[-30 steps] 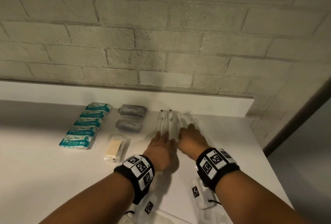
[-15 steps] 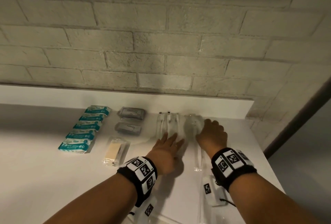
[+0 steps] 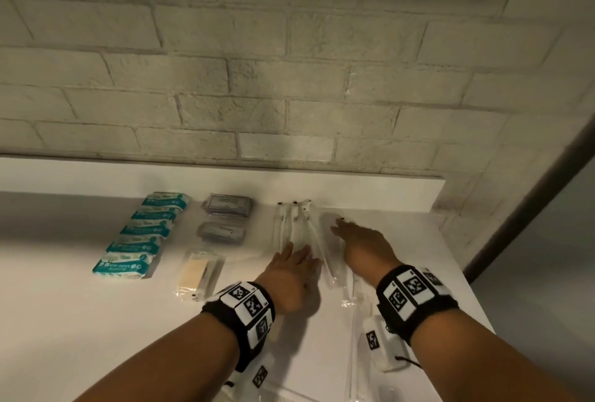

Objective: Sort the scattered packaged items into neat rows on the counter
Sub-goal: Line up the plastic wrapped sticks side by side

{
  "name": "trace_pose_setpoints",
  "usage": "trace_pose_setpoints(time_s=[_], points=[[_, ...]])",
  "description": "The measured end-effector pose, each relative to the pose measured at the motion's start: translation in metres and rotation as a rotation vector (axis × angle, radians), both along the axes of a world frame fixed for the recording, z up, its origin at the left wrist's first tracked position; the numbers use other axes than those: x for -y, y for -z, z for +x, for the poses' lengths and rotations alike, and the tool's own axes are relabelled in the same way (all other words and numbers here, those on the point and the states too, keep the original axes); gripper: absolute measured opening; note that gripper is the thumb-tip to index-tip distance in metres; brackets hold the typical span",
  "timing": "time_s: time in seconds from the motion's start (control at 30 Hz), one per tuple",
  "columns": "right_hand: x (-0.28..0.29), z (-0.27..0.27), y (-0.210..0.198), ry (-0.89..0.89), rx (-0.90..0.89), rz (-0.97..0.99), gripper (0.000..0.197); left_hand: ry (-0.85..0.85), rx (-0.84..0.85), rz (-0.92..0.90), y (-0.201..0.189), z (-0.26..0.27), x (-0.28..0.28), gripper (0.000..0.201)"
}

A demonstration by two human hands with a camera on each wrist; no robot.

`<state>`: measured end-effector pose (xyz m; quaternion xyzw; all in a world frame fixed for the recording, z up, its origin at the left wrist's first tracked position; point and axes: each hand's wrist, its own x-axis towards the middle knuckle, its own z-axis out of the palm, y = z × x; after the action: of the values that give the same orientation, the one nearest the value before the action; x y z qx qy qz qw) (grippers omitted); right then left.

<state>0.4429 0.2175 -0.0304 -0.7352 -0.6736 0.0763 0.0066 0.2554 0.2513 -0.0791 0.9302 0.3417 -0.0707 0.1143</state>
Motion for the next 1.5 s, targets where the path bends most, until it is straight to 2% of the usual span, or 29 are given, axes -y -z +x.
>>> trace_pose_setpoints(time_s=[0.07,0.2,0.3,0.5,0.6,0.67,0.73,0.87,0.97,1.03,1.13,1.23,1.37,1.5], points=[[0.006,-0.004,0.006,0.049,-0.035,0.039,0.051,-0.014,0.003,-0.037,-0.003,0.001,0.002,0.076],[0.010,-0.026,0.011,-0.047,0.116,0.120,0.039,-0.024,-0.003,-0.075,-0.010,0.002,0.005,0.079],[0.009,-0.040,0.015,-0.024,0.152,0.076,0.035,-0.070,0.000,-0.136,-0.024,0.002,0.013,0.077],[-0.001,-0.040,0.006,0.190,-0.069,-0.017,0.034,-0.045,-0.009,-0.112,-0.028,0.001,0.014,0.082],[-0.008,-0.035,0.003,0.345,-0.270,-0.034,0.038,-0.017,-0.009,-0.080,-0.024,0.001,0.012,0.085],[-0.013,-0.027,0.003,0.384,-0.293,-0.071,0.037,0.002,-0.012,-0.065,-0.019,0.000,0.009,0.093],[-0.013,-0.022,0.005,0.379,-0.261,-0.088,0.034,0.011,-0.012,-0.048,-0.018,0.001,0.009,0.101],[-0.008,-0.025,0.013,0.264,-0.173,-0.069,0.038,-0.063,0.032,-0.145,-0.037,0.003,0.021,0.084],[-0.004,-0.032,0.019,0.151,-0.054,-0.077,0.037,-0.083,0.025,-0.145,-0.047,0.004,0.028,0.085],[-0.003,-0.036,0.020,0.117,-0.048,-0.076,0.036,-0.084,-0.001,-0.139,-0.050,0.004,0.028,0.087],[0.000,-0.032,0.013,0.149,-0.145,-0.032,0.043,-0.035,-0.041,-0.098,-0.047,0.004,0.025,0.088],[0.007,-0.013,0.006,0.254,-0.133,0.001,0.041,-0.035,-0.022,-0.083,-0.036,0.003,0.018,0.088],[0.016,0.006,0.008,0.214,-0.014,-0.202,0.043,-0.025,0.001,-0.073,-0.030,0.010,0.019,0.079],[0.015,0.006,0.007,0.149,0.044,-0.247,0.054,-0.033,-0.038,-0.128,-0.031,0.018,0.020,0.080]])
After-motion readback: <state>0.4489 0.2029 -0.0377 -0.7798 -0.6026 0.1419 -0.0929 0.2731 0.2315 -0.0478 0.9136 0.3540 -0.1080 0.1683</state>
